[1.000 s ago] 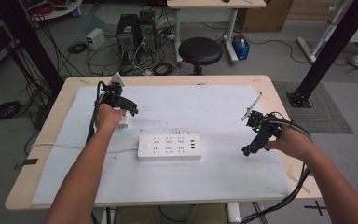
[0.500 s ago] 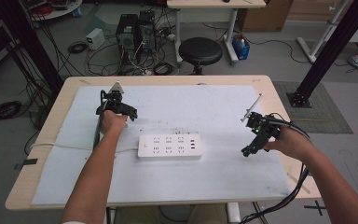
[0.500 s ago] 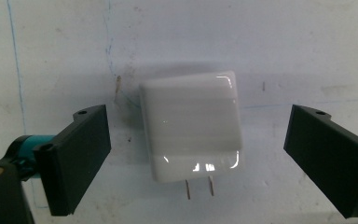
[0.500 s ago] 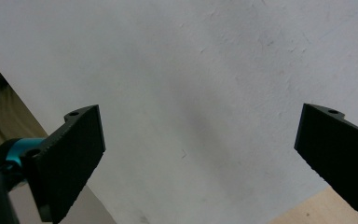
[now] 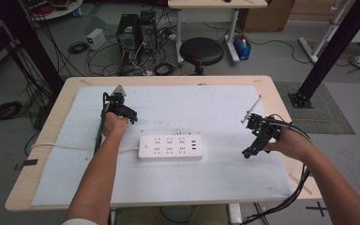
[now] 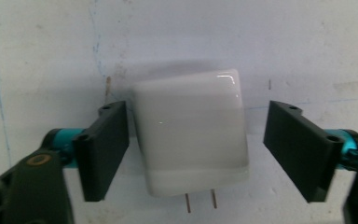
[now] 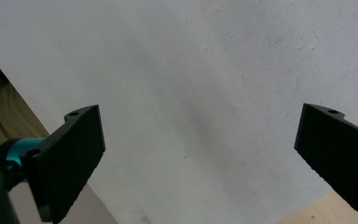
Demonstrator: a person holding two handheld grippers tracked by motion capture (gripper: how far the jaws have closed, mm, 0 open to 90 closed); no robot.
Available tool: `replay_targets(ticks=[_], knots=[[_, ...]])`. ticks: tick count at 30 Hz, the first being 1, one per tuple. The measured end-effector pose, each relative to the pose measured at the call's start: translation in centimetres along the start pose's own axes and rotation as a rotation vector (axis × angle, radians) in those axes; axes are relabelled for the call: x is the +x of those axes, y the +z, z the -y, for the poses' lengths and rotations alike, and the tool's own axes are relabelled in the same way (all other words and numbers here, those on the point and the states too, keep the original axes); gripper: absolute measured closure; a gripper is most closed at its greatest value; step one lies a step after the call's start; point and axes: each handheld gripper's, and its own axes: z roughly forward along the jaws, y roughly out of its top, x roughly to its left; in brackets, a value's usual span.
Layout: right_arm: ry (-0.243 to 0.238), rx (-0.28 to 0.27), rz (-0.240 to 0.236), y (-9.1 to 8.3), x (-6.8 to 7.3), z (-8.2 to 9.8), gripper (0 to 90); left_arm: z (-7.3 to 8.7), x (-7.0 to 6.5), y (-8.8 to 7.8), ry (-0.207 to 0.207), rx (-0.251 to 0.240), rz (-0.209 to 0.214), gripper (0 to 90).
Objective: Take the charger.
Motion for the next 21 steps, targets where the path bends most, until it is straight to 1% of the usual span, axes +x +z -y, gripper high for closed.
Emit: replay_targets(ticks=[4, 6, 8, 9, 11, 13, 15, 16, 17, 19, 20, 21], knots=[[-0.008, -0.003, -0.003, 0.06, 0.05, -0.11, 1.0, 0.06, -0.01, -0.03, 0.003, -0.001, -0.017, 31.4], [-0.014, 0.001, -0.002, 0.04, 0.06, -0.12, 1.0, 0.13, 0.16, -0.05, 0.002, 0.006, -0.010, 32.5], [-0.017, 0.000, -0.004, 0.03, 0.07, -0.08, 1.0, 0.18, 0.29, -0.08, -0.003, 0.003, -0.009, 36.3], [-0.012, -0.002, -0.006, 0.04, 0.08, -0.06, 1.0, 0.19, 0.35, -0.10, -0.008, 0.003, -0.006, 36.7], [-0.009, -0.004, -0.007, 0.04, 0.07, -0.04, 1.0, 0.18, 0.43, -0.04, -0.004, 0.005, -0.004, 37.4], [-0.009, 0.003, -0.006, -0.05, 0.09, 0.00, 1.1, 0.15, 0.48, -0.03, -0.004, 0.006, -0.003, 37.5], [-0.014, 0.000, -0.008, -0.02, 0.08, 0.01, 1.1, 0.15, 0.44, -0.02, -0.004, 0.006, -0.004, 37.8], [-0.005, 0.000, -0.007, -0.03, 0.16, 0.01, 1.2, 0.15, 0.47, -0.06, -0.002, 0.007, -0.003, 39.1], [-0.010, 0.001, -0.008, -0.04, 0.14, 0.02, 1.2, 0.17, 0.44, -0.09, 0.004, -0.005, -0.012, 41.9], [-0.014, 0.003, -0.005, -0.07, 0.13, 0.03, 1.2, 0.21, 0.37, -0.16, 0.007, -0.009, -0.022, 42.4], [-0.005, 0.000, -0.006, -0.07, 0.20, 0.03, 1.3, 0.24, 0.37, -0.23, 0.012, -0.015, -0.025, 42.4], [-0.006, 0.000, -0.006, -0.07, 0.19, 0.04, 1.3, 0.25, 0.42, -0.39, 0.021, -0.021, -0.025, 42.4]])
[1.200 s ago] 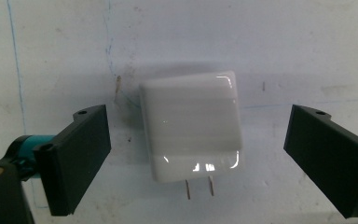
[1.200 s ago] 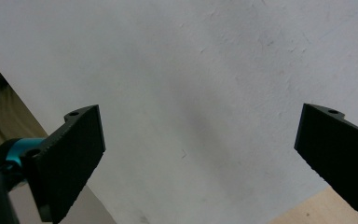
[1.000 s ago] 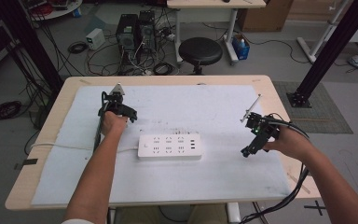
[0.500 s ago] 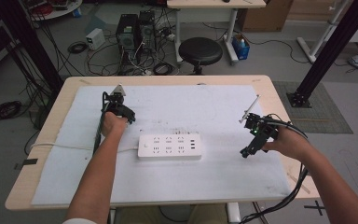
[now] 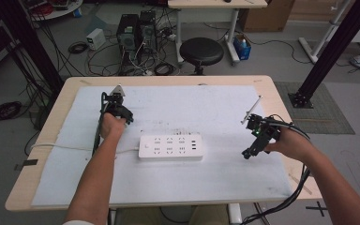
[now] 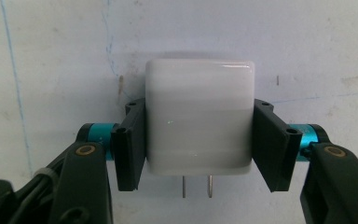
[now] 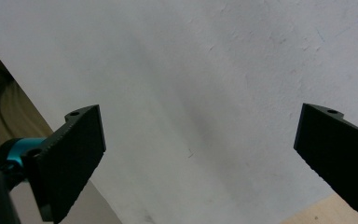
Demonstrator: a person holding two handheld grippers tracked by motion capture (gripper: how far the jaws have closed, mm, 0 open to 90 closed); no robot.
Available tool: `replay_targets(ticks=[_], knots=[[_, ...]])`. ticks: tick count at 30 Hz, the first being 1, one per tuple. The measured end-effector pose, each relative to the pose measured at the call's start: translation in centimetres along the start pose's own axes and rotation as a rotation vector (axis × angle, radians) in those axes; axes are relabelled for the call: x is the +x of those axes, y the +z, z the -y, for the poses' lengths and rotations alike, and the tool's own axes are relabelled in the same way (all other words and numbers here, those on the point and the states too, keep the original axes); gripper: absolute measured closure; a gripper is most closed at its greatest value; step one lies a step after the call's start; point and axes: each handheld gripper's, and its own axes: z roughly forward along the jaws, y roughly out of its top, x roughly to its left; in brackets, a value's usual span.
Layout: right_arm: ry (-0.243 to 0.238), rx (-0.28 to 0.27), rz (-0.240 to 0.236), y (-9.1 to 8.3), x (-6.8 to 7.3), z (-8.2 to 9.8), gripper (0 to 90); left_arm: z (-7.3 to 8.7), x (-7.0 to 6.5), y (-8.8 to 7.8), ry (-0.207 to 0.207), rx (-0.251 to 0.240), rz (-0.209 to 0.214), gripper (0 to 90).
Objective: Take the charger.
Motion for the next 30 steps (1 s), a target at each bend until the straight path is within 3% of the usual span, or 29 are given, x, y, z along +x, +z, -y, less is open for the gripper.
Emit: replay_targets(ticks=[4, 9, 13, 15, 18, 21, 27, 30], knots=[[-0.009, 0.000, 0.006, 0.0, -0.1, 0.0, 1.3, 0.1, 0.1, -0.7, 0.025, -0.023, 0.032, 42.4], [-0.002, 0.001, 0.013, 0.0, 0.0, 0.0, 1.3, 0.5, 0.2, -2.2, 0.103, -0.030, 0.101, 42.5], [-0.007, 0.000, 0.015, 0.0, 0.0, -0.2, 1.3, 0.8, 0.1, -3.8, 0.168, -0.063, 0.140, 42.5], [0.001, -0.008, 0.012, 0.0, 0.1, -0.3, 1.3, 1.0, -0.1, -4.8, 0.215, -0.079, 0.152, 42.5], [0.003, -0.019, 0.012, -0.2, 0.2, -0.3, 1.3, 1.6, -0.9, -6.5, 0.354, -0.094, 0.147, 42.4], [0.006, -0.026, 0.012, -0.3, 0.2, -0.2, 1.3, 2.1, -1.2, -7.9, 0.431, -0.116, 0.180, 42.4], [0.021, -0.038, 0.027, -0.7, 0.7, -0.2, 1.3, 3.3, -2.4, -10.9, 0.625, -0.160, 0.237, 42.4], [0.010, -0.041, 0.031, -0.9, 0.8, -0.1, 1.3, 3.9, -3.0, -12.1, 0.694, -0.182, 0.264, 42.4]])
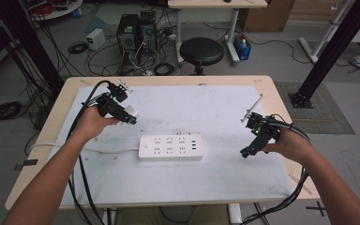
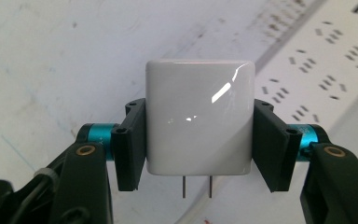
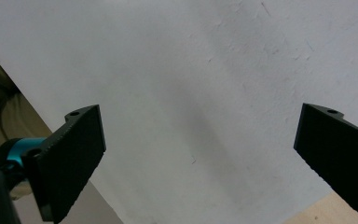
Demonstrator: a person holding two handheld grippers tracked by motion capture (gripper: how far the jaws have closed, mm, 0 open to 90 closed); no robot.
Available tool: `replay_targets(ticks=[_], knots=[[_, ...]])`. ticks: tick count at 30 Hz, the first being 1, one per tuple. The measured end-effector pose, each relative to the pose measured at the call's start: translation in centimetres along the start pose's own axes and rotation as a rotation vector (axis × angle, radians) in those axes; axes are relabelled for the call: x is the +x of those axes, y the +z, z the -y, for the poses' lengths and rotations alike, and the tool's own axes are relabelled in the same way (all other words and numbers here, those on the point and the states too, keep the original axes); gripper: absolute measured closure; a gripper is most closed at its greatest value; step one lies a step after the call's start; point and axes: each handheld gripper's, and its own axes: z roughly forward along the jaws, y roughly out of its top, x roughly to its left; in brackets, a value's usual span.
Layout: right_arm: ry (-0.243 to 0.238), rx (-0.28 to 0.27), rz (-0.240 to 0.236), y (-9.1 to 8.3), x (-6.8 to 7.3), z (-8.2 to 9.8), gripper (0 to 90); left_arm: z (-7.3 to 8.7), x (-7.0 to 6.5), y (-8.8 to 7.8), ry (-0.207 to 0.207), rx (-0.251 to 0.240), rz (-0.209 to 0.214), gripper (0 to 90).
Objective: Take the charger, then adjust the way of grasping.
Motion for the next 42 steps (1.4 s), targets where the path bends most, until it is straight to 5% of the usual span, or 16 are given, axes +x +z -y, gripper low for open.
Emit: replay_targets(ticks=[3, 10, 32, 42], knots=[[0.010, -0.006, 0.003, -0.1, 0.3, -0.1, 1.3, -0.3, -1.2, -0.8, 0.093, 0.008, 0.026, 42.4], [0.009, -0.010, 0.009, -0.3, 0.7, -0.3, 1.3, -0.5, -3.3, -1.8, 0.197, 0.043, 0.066, 42.4], [-0.020, -0.051, -0.004, -1.4, 2.1, -1.9, 1.3, 0.0, -5.4, -3.4, 0.317, 0.006, 0.108, 42.4], [0.048, -0.147, -0.057, -1.7, 3.1, -3.0, 1.3, -0.9, -6.5, -3.2, 0.401, 0.007, 0.117, 42.4]])
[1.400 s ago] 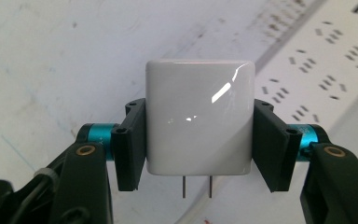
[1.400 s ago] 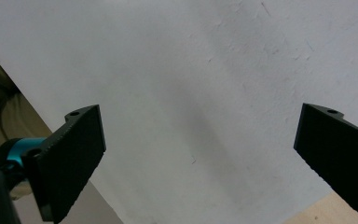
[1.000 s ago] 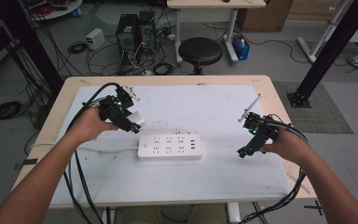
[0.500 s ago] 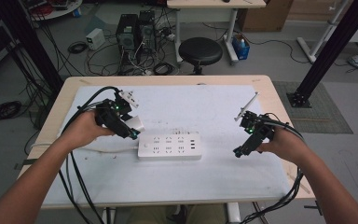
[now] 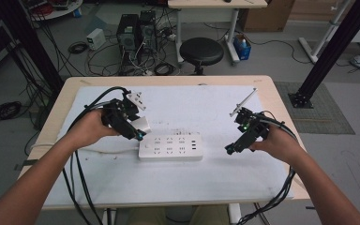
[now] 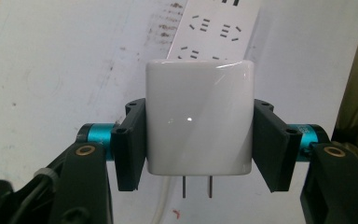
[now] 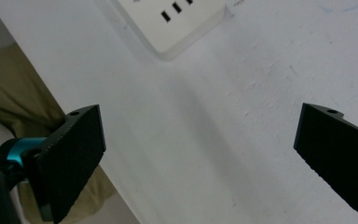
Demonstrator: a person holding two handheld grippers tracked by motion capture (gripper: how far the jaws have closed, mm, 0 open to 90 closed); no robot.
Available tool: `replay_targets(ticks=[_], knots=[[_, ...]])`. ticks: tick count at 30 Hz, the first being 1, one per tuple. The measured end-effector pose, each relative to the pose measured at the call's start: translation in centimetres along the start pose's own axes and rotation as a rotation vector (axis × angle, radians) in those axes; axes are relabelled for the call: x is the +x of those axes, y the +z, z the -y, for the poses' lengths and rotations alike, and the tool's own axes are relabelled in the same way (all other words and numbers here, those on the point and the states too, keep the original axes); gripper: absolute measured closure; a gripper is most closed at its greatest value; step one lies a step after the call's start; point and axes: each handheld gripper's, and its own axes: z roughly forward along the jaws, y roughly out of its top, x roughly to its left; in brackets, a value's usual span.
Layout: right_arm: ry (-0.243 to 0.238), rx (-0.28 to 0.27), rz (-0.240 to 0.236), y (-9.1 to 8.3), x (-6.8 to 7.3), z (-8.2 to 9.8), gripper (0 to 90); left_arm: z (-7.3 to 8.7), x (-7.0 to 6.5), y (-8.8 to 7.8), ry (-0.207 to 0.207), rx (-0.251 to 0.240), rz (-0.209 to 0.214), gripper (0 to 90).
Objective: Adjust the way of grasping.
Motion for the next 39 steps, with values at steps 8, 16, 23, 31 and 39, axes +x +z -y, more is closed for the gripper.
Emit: replay_targets(ticks=[8, 16, 23, 31, 39], knots=[[0.142, -0.165, -0.148, 0.0, 0.1, -0.4, 1.3, -1.8, -1.4, 0.8, 0.068, -0.035, 0.034, 42.4], [0.271, -0.267, -0.297, 0.4, 0.4, -0.5, 1.4, -3.9, -2.8, 1.5, 0.118, -0.059, 0.057, 42.4], [0.360, -0.333, -0.396, 0.9, 0.8, -0.5, 1.4, -5.3, -3.8, 2.3, 0.153, -0.075, 0.071, 42.4], [0.436, -0.354, -0.465, 1.6, 0.8, -0.6, 1.4, -6.1, -4.2, 3.1, 0.167, -0.125, 0.088, 42.4], [0.477, -0.373, -0.537, 2.2, 1.1, -1.2, 1.4, -6.4, -4.5, 3.7, 0.177, -0.181, 0.096, 42.4]])
